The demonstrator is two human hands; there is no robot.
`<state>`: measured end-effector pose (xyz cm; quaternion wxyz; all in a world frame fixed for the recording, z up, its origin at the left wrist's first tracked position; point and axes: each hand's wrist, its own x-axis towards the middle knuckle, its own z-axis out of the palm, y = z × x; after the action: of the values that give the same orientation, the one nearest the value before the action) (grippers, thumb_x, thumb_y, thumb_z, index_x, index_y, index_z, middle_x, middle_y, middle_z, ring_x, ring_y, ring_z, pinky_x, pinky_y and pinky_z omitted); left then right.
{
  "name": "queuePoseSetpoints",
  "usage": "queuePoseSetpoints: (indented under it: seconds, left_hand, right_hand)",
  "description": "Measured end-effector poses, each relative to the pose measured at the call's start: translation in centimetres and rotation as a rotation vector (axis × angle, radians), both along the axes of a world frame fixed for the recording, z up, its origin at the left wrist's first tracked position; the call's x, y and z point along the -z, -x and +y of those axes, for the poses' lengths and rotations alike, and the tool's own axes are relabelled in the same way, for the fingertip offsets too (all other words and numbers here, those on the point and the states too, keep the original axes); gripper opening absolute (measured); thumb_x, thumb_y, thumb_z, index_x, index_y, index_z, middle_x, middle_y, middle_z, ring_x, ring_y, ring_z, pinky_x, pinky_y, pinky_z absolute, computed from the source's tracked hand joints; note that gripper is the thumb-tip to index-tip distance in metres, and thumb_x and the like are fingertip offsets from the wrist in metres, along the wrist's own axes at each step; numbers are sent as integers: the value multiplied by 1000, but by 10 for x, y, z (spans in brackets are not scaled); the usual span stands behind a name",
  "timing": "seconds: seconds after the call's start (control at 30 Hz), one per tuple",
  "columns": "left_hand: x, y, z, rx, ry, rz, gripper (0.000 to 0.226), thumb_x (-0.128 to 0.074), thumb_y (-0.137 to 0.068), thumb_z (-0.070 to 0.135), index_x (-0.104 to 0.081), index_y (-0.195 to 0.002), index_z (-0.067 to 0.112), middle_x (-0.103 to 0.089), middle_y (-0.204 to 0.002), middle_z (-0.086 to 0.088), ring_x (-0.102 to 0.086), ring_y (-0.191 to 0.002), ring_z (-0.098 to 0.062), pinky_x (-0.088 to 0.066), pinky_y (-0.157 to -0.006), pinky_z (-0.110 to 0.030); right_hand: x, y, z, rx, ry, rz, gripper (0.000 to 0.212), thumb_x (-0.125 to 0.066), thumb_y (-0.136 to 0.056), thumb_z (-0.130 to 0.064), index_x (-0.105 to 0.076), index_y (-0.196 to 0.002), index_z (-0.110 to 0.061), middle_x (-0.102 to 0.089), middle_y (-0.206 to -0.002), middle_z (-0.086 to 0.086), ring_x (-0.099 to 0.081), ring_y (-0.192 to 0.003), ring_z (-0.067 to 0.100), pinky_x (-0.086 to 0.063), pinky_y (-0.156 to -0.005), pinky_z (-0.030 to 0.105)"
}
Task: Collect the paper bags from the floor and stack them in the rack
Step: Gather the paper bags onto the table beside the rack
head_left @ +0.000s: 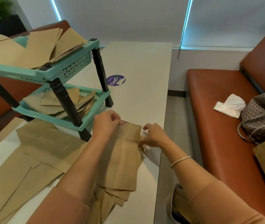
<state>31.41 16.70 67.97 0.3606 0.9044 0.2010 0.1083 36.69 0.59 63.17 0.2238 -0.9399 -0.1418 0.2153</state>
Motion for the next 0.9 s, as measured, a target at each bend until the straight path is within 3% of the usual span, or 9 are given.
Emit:
queuePoseSetpoints:
  seconds: [0.1,0.17,0.27,0.4,0.53,0.6,0.7,0.8,0.9]
  left_hand:
    - [-5,3,2,-6,-24,-20,8,-73,-79,19,-68,-83,15,-64,-82,2,-56,-84,-10,-37,-73,-17]
    - [-11,5,4,-30,-40,-35,7,-72,-80,21,-67,-84,17,-61,-80,4,-52,-83,-7,-34,-69,-14]
    - [-24,8,8,-76,-39,-79,6,-72,-80,22,-68,-82,18,-60,-75,7,-54,-82,-10,-41,-78,-25]
    - [-44,15,10,-113,-50,-131,5,-69,-83,20,-69,-87,18,-64,-83,3,-54,-84,-10,-40,-79,-25]
    - [-64,23,7,-113,-58,-217,19,-60,-90,14,-70,-106,15,-60,-93,9,-49,-90,-1,-32,-81,-9]
    - [-74,25,5,-121,-75,-274,21,-58,-91,13,-69,-108,15,-58,-93,12,-49,-85,2,-30,-71,5]
    - [-88,27,-1,-175,-64,-382,17,-60,-90,15,-69,-104,17,-59,-86,11,-49,-74,6,-36,-71,3]
    - [-98,27,-15,-213,18,-479,12,-63,-88,17,-69,-97,21,-58,-79,17,-51,-70,8,-44,-75,-6]
    - [-97,21,-40,-187,93,-529,10,-63,-88,16,-65,-93,24,-57,-77,21,-53,-69,10,-46,-73,-7]
  right_hand:
    - [0,4,9,-38,55,-10,66,-82,-63,-42,-55,-117,-16,-45,-118,6,-47,-109,25,-49,-88,35]
    - [1,4,15,-35,100,9,43,-81,-63,-43,-59,-88,-15,-46,-99,5,-47,-92,21,-48,-71,31]
    - [2,4,19,-27,94,57,43,-76,-70,-30,-37,-57,-17,-36,-66,0,-32,-58,15,-26,-46,24]
    - [-1,9,15,-25,31,58,28,-63,-78,-10,-40,-62,-15,-41,-67,-1,-42,-64,16,-30,-47,19]
    - [-22,13,1,-17,-171,180,8,-58,-84,-9,-55,-77,-13,-54,-78,4,-54,-68,20,-43,-49,19]
    - [-37,14,-12,21,-256,195,5,-53,-90,-13,-57,-87,-12,-60,-80,7,-58,-63,17,-46,-50,21]
    - [-60,11,-37,185,-431,143,5,-51,-93,-15,-55,-92,-12,-63,-75,7,-59,-54,15,-48,-48,24]
    - [-75,6,-76,386,-596,-27,9,-52,-95,-19,-56,-101,-14,-63,-80,5,-59,-51,14,-50,-46,21]
    - [-73,7,-124,526,-519,-403,6,-55,-91,-21,-59,-94,-18,-60,-82,-2,-58,-67,17,-46,-55,22]
